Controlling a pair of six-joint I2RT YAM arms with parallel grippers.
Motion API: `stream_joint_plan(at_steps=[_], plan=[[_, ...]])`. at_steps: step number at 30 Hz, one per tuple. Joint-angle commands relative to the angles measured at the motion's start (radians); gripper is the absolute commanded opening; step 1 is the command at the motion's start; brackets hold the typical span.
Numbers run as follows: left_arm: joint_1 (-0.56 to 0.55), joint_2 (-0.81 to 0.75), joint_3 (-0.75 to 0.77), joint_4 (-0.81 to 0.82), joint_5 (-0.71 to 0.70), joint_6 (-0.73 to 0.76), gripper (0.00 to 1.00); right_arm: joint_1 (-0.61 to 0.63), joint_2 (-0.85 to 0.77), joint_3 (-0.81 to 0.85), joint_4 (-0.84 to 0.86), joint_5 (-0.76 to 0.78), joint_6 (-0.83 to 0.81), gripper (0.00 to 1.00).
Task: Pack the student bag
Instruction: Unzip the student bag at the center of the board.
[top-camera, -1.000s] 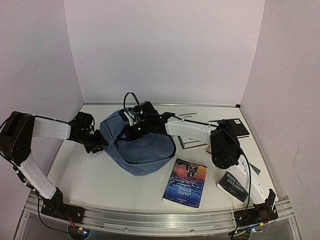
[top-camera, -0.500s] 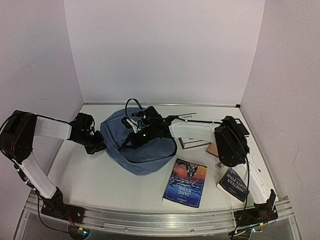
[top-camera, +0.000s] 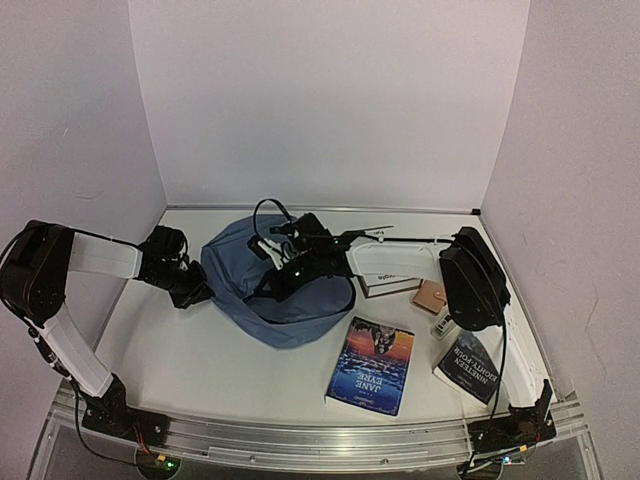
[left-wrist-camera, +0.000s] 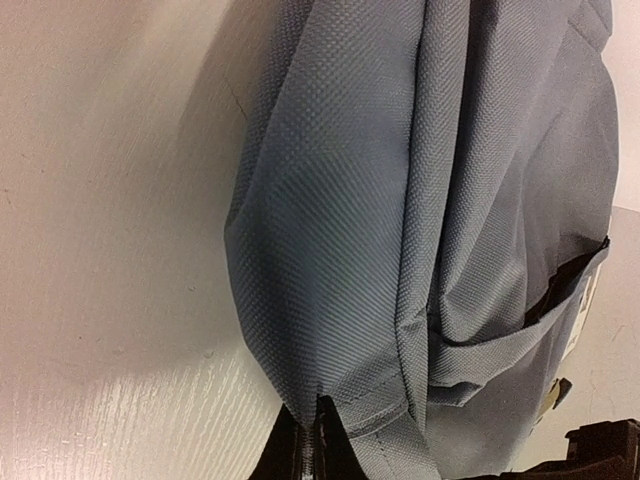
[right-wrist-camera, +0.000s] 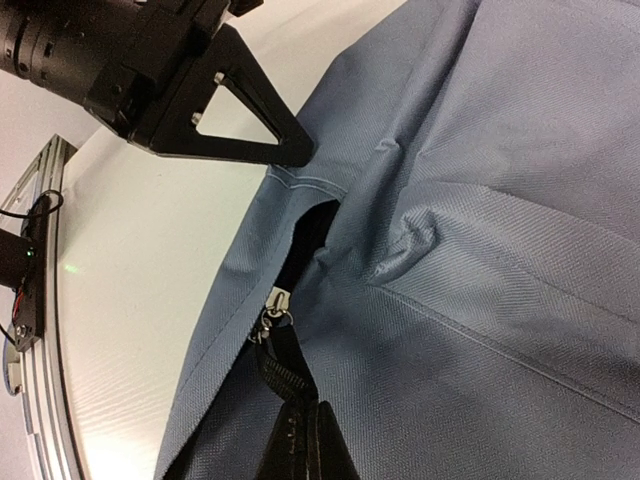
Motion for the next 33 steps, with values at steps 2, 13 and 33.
stream_joint_plan(at_steps=[2, 13, 33], plan=[[0.031, 0.001, -0.029, -0.012, -0.106, -0.004, 0.0, -0.057, -0.111, 0.048, -0.039, -0.103, -0.034, 0.0], [0.066, 0.027, 0.011, -0.002, -0.074, 0.0, 0.0, 0.015, -0.175, -0.059, -0.202, -0.292, -0.268, 0.0], [0.165, 0.133, 0.084, 0.038, 0.063, 0.055, 0.03, 0.204, -0.023, -0.179, -0.245, 0.212, -0.467, 0.0]])
